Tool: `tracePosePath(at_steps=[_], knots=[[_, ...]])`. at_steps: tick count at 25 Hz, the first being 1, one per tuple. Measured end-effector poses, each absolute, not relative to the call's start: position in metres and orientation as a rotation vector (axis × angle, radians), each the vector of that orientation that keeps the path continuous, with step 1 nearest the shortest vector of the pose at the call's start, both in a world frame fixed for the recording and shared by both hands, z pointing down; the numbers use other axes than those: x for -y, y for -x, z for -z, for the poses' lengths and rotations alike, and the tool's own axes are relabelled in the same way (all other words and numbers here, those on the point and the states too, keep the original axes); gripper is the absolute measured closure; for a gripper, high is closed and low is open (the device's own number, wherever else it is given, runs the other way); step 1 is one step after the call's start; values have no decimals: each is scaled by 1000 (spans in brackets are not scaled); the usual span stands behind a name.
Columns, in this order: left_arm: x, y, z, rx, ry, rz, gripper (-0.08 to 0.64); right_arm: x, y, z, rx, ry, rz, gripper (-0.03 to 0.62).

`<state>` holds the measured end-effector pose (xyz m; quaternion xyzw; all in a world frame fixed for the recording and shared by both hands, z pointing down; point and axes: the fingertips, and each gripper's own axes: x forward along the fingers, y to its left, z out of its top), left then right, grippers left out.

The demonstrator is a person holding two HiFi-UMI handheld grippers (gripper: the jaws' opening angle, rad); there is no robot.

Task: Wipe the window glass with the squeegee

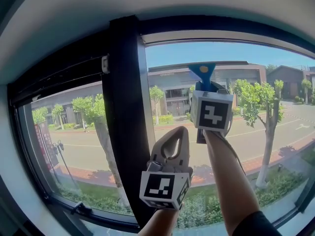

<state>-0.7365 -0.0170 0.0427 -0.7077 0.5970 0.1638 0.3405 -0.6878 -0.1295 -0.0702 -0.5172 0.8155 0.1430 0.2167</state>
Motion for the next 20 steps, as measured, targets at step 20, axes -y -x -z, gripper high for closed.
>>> tracePosePath(at_steps=[20], knots=[[14,735,-83,-1627,1898,-384,565,129,682,-7,-2348,1476,-365,465]])
